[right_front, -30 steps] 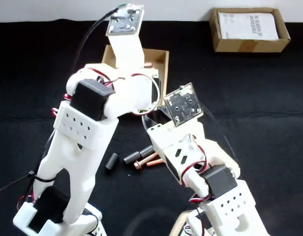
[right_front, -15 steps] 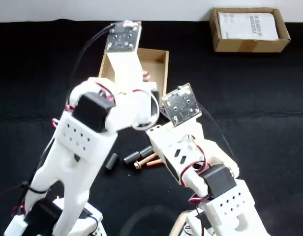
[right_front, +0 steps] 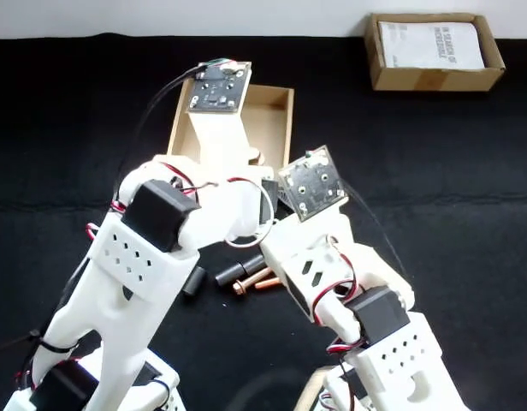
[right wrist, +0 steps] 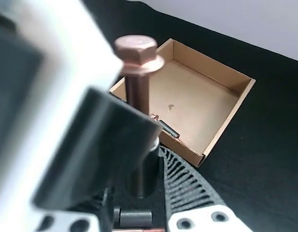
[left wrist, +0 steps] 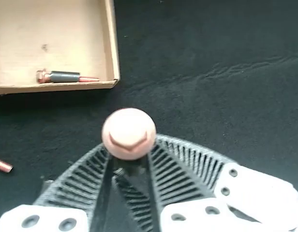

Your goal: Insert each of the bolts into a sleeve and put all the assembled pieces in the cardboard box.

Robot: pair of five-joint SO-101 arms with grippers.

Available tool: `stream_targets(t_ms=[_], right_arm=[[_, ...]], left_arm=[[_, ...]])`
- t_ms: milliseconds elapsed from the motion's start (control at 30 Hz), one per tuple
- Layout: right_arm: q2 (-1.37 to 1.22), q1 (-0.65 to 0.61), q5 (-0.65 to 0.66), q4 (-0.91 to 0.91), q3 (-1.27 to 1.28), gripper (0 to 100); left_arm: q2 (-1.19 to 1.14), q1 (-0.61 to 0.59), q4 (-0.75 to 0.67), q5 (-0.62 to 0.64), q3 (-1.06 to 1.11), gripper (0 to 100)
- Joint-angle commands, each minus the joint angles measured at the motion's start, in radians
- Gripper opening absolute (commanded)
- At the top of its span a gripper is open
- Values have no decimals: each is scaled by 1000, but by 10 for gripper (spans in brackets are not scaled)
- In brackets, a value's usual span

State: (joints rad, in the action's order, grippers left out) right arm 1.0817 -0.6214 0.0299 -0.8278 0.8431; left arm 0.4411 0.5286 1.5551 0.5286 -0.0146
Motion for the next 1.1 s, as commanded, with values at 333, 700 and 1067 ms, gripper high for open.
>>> stream_targets(t_ms=[333, 700, 1067], right_arm=[[1, 47, -6, 16, -88, 8], [-2, 48, -2, 19, -113, 8], [-229, 48, -2, 18, -329, 8]], left_arm=[[142, 19, 100, -6, -4, 350], [450, -10, 100, -181, 1, 246], [659, -196, 98, -362, 5, 40]])
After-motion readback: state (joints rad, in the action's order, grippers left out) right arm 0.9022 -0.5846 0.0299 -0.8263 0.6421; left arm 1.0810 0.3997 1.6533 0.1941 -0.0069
